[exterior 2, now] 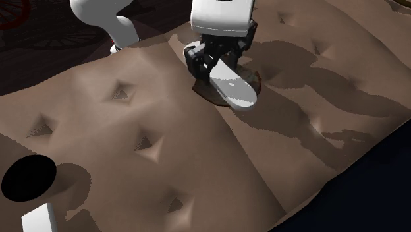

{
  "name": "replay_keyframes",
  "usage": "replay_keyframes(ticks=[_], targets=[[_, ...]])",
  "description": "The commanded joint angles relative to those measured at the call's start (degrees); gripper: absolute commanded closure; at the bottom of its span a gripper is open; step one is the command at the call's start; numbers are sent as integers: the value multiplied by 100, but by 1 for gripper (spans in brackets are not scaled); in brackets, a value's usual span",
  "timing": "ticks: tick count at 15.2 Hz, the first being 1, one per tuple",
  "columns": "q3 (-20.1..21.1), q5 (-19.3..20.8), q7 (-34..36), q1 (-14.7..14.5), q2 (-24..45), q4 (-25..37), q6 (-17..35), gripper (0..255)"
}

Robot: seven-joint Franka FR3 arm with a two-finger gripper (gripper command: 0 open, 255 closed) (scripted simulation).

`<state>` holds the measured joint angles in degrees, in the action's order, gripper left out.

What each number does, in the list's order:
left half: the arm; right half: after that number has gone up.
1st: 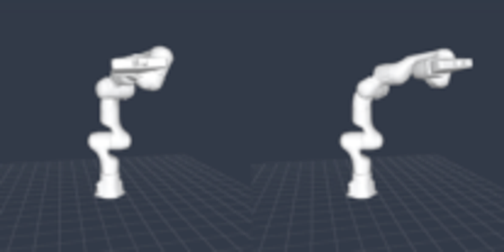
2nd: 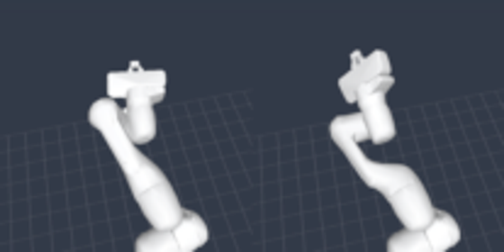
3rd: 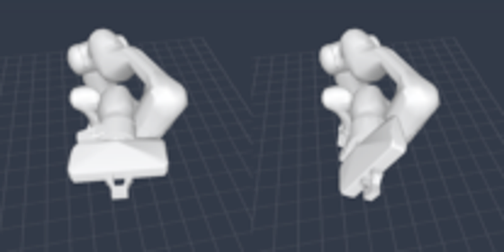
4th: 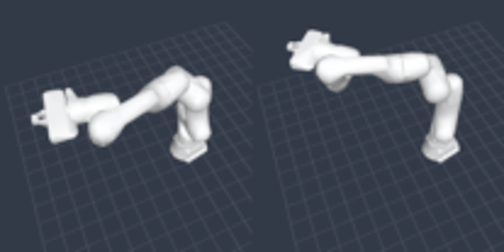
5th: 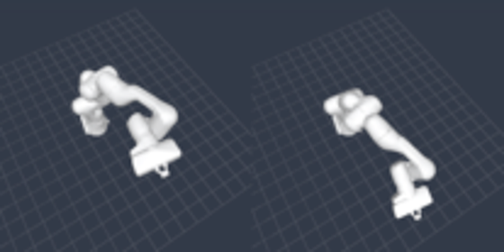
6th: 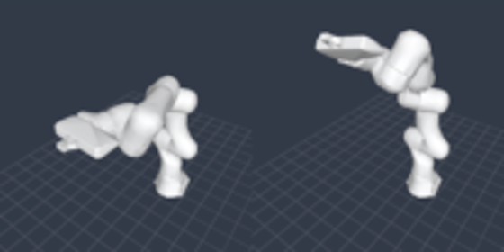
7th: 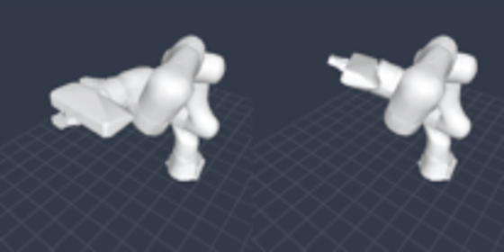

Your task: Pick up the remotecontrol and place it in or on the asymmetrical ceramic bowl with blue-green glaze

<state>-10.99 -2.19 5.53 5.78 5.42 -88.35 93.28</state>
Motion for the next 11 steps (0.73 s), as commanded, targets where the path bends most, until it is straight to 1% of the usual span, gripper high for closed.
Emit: replay_keyframes(ticks=[1, 4, 11], targets=[[114, 40, 270, -148, -168, -243, 86, 255], [336, 80, 747, -404, -384, -491, 132, 255], [342, 86, 743, -405, -439, -1100, 686, 255]])
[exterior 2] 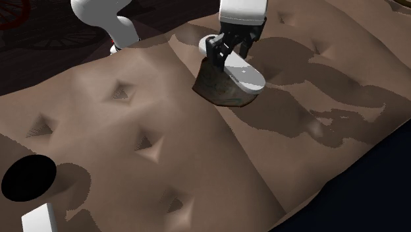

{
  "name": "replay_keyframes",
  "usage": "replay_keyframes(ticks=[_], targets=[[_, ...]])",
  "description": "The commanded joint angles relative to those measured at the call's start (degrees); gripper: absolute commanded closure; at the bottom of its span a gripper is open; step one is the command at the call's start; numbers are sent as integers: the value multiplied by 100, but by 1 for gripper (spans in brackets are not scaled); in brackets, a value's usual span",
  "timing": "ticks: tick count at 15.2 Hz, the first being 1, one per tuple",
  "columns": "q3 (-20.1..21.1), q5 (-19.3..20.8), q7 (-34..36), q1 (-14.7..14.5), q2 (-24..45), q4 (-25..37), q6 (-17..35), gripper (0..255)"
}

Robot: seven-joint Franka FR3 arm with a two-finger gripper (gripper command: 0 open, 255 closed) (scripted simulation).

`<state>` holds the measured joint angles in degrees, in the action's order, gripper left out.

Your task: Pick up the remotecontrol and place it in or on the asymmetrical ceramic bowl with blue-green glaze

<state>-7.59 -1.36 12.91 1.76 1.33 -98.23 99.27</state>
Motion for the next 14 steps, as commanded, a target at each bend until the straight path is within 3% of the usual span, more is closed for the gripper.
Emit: replay_keyframes(ticks=[1, 8, 14], targets=[[2, 4, 3, -3, -33, -191, 165, 255], [3, -2, -9, -4, -14, -698, 691, 255], [3, -2, -9, -4, -14, -698, 691, 255]])
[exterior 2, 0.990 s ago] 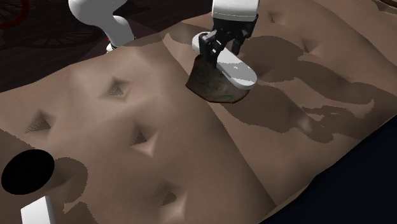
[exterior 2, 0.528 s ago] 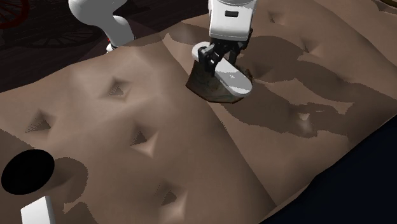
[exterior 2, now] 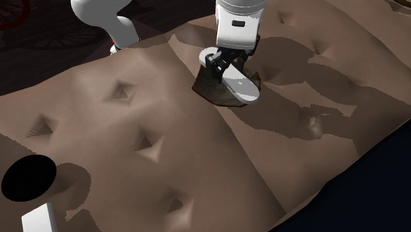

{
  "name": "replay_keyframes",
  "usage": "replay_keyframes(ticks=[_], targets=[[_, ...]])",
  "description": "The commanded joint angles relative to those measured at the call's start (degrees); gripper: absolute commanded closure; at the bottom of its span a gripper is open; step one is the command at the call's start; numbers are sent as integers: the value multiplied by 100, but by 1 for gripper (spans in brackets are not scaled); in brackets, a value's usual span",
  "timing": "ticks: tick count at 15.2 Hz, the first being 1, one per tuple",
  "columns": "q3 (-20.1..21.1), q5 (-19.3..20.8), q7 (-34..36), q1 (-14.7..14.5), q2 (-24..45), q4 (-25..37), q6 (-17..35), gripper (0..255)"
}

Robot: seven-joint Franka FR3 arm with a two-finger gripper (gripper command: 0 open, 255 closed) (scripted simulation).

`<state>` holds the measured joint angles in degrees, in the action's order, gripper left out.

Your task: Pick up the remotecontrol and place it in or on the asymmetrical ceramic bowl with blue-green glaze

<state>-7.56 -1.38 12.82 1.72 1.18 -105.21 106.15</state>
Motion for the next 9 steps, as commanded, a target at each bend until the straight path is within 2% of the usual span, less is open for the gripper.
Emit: replay_keyframes(ticks=[1, 2, 3, 8, 9], targets=[[0, 0, 0, 0, 2, 0, 3, 255], [0, 0, 0, 0, 2, 0, 3, 255], [0, 0, 0, 0, 2, 0, 2, 0], [0, 0, 0, 0, 2, 1, 2, 0], [-1, 3, 3, 1, -11, 177, -187, 0]])
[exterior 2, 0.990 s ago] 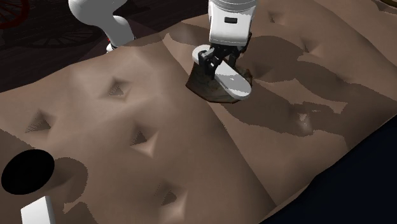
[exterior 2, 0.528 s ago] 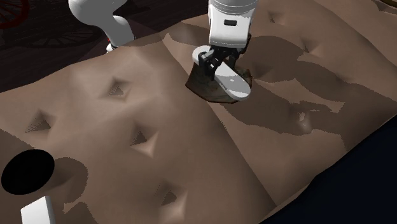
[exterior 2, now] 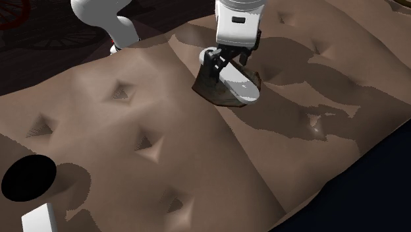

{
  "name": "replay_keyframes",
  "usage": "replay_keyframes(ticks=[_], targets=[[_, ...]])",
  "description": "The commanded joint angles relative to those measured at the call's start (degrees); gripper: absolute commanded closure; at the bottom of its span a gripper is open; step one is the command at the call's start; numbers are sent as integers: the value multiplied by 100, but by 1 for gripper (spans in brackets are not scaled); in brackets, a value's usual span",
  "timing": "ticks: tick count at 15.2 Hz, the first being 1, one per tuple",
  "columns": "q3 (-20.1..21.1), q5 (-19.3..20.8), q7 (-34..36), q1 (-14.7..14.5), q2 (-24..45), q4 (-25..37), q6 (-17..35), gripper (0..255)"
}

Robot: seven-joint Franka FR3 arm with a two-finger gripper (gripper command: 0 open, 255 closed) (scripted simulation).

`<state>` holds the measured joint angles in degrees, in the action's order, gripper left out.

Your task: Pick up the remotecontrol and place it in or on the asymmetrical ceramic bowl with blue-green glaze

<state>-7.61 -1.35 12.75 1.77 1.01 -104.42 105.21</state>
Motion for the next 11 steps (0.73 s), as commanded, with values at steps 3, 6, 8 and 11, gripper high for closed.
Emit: replay_keyframes(ticks=[3, 6, 8, 11], targets=[[-2, 1, 11, 2, 12, 642, -632, 0], [-2, 1, 11, 2, 12, 642, -632, 0], [-2, 1, 11, 2, 12, 642, -632, 0], [-2, 1, 11, 2, 12, 642, -632, 0]])
